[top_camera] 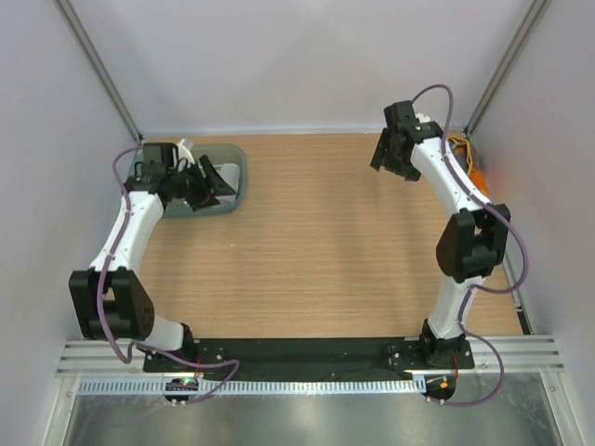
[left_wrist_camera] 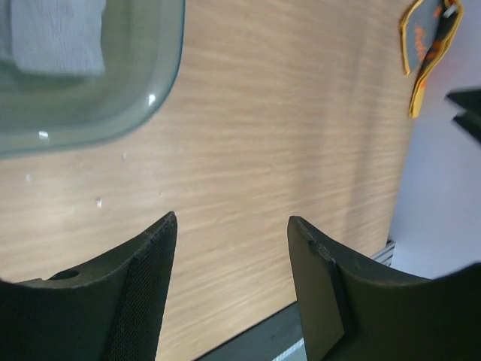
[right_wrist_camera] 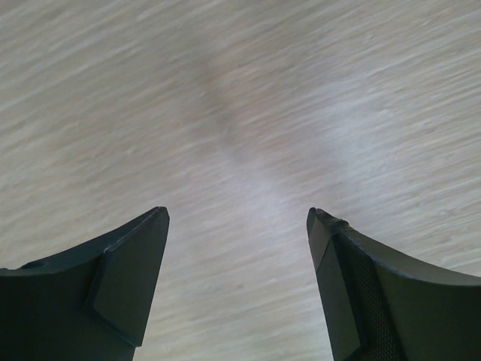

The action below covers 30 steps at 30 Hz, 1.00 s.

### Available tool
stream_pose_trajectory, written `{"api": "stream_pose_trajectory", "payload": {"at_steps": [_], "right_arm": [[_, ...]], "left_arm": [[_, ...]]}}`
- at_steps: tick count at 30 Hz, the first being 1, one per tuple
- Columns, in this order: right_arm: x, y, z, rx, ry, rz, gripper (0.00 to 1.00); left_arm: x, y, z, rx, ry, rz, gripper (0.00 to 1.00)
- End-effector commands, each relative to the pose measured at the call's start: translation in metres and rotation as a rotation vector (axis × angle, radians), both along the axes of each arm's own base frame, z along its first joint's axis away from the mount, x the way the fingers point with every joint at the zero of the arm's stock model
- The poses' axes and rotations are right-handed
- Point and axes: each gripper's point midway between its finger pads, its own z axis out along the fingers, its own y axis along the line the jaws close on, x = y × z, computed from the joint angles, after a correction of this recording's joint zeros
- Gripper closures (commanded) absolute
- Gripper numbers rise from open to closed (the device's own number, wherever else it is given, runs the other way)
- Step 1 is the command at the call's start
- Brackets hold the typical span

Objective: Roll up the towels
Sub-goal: Move the towel to the center of the board

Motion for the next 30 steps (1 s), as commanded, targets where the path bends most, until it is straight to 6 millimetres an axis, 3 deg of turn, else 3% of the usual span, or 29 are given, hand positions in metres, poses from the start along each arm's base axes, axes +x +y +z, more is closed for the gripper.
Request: {"api": "stream_pose_trajectory", "payload": {"at_steps": [1,2,4,5,6,7,8,9,11,12,13,18,19,26,28,30], "right_arm": [[0.030,-0.045,0.001,-0.077,0.003,-0.091,0.18],[0.048,-0.052,-0.010,-0.085,0.016,-0.107,0.19],[0.061,-0.069,-0.021,-0.096,0.049,-0.140,0.19],[0.078,-0.086,-0.011,-0.091,0.012,-0.182,0.19],[0.085,-0.095,-0.034,-0.096,0.057,-0.198,0.18],[0.089,-0.101,-0.041,-0.105,0.074,-0.205,0.19],[0.099,-0.112,-0.034,-0.121,0.044,-0.222,0.18],[0.102,-0.117,-0.052,-0.145,0.077,-0.222,0.18],[0.108,-0.127,-0.057,-0.183,0.080,-0.232,0.18],[0.110,-0.128,-0.070,-0.191,0.099,-0.230,0.18],[0.112,-0.145,-0.074,-0.195,0.095,-0.263,0.18],[0.118,-0.176,-0.101,-0.229,0.125,-0.297,0.18],[0.120,-0.178,-0.112,-0.227,0.136,-0.295,0.18],[0.122,-0.201,-0.138,-0.217,0.164,-0.301,0.18],[0.122,-0.199,-0.148,-0.197,0.175,-0.290,0.23],[0.123,-0.191,-0.158,-0.139,0.186,-0.261,0.39]], "left_arm": [[-0.027,0.006,-0.016,0.045,-0.002,0.029,0.38],[-0.036,0.007,-0.011,0.057,-0.028,0.033,0.39],[-0.053,0.010,-0.027,0.080,0.001,0.035,0.38],[-0.060,0.011,-0.024,0.090,-0.021,0.032,0.38],[-0.066,0.012,-0.026,0.097,-0.010,0.031,0.38],[-0.072,0.014,-0.031,0.107,0.000,0.033,0.38],[-0.076,0.014,-0.031,0.119,-0.003,0.020,0.38],[-0.081,0.015,-0.029,0.126,-0.001,0.023,0.38],[-0.087,0.009,-0.031,0.162,-0.016,0.000,0.38],[-0.088,0.011,-0.029,0.179,-0.039,0.006,0.38],[-0.088,0.014,-0.031,0.202,-0.046,0.019,0.39],[-0.089,0.019,-0.034,0.231,-0.046,0.038,0.39],[-0.089,0.019,-0.033,0.233,-0.048,0.040,0.39],[-0.091,0.015,-0.037,0.244,-0.039,0.023,0.39],[-0.090,0.015,-0.037,0.248,-0.037,0.021,0.39],[-0.089,0.015,-0.039,0.251,-0.032,0.023,0.39]]}}
